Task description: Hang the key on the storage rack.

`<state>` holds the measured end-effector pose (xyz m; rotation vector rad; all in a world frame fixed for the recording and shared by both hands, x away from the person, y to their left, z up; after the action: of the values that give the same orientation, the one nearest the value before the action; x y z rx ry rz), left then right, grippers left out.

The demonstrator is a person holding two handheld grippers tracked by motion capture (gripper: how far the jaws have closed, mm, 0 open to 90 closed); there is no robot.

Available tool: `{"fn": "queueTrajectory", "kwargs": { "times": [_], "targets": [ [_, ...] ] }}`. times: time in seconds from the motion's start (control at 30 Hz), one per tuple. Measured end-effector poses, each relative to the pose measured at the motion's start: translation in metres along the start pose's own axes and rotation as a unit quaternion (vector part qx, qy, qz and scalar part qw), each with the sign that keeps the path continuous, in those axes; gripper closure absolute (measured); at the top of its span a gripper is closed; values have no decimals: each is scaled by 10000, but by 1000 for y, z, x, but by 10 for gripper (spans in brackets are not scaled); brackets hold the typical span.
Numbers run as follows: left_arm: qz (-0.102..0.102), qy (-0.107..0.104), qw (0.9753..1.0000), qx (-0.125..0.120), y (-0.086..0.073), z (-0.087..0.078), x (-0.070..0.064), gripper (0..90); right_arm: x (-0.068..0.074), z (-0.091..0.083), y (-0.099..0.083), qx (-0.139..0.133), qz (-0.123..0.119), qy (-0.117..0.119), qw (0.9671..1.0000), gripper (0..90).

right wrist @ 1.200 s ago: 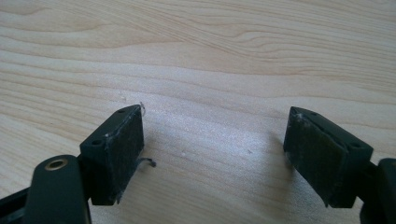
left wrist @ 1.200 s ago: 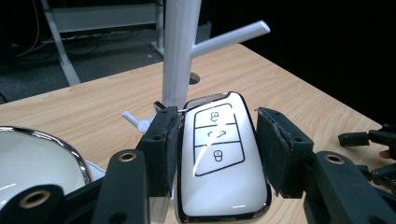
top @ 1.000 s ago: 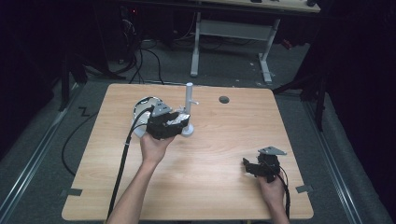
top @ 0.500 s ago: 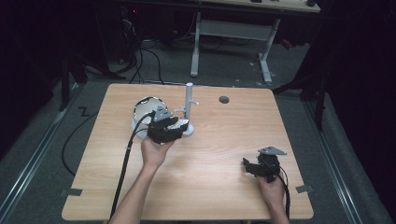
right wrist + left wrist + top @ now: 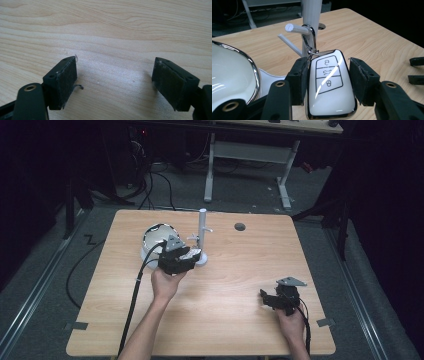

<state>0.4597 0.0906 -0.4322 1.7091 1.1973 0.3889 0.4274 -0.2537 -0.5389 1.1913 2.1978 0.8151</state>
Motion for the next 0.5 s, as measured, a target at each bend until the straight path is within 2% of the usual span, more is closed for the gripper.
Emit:
{"fn": "queueTrajectory", "kwargs": {
  "times": [0.33, 0.5],
  "targets": [
    [-36, 102, 9999, 41, -3, 4, 5, 503, 0, 0, 0, -1, 0, 0, 10000, 203],
    [14, 193, 9998, 100, -5, 6, 8, 501, 0, 0, 0, -1, -1, -1, 10000, 203]
  ]
}}
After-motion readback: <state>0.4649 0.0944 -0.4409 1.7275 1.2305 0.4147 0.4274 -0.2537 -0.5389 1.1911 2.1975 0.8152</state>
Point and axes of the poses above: each handheld gripper's, and its own axes: z roughly forward along the jaws, y roughly out of its top, x roughly to its left, the point moved 5 cm from there along z, roughly forward along the jaws, and after that the axes turned 10 degrees about -z, right-handed, at the moved point
